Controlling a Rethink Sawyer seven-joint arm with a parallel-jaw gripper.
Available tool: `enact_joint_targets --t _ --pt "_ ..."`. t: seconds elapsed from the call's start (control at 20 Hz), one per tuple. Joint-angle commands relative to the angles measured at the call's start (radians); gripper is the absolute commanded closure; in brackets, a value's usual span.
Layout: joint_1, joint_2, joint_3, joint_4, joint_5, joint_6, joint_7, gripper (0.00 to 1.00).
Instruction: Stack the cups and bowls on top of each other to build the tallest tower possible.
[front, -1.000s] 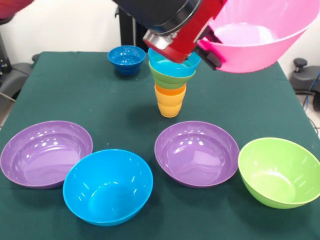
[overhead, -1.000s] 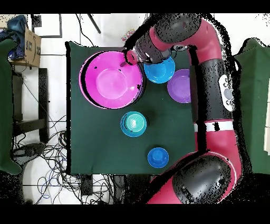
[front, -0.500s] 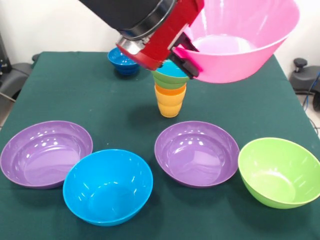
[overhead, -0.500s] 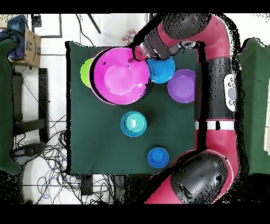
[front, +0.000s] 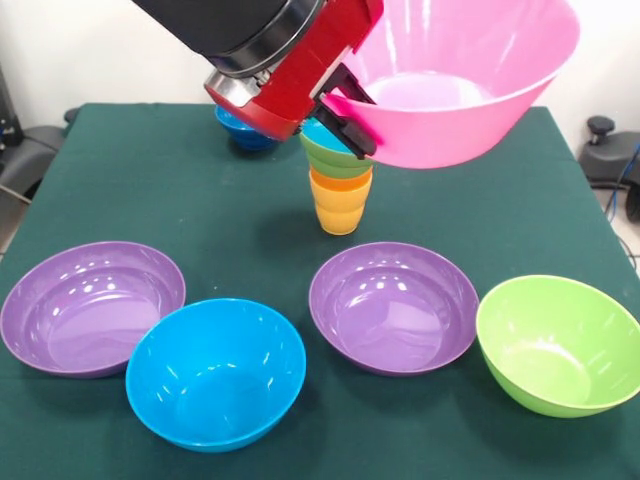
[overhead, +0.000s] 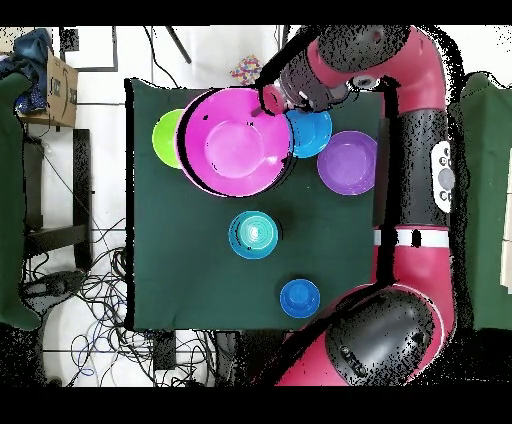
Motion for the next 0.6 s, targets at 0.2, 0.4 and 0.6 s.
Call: enact_joint_targets --t 0.2,0.4,0.6 --pt "-0.004 -0.058 -0.054 0.03 -0.076 0.087 -0.269 1.0" --pt "-0.02 -0.075 -0.065 0.064 -0.084 0.072 -0.273 1.0" --pt "-0.041 -0.089 -0.071 0.112 -0.087 0.029 -0.276 1.0"
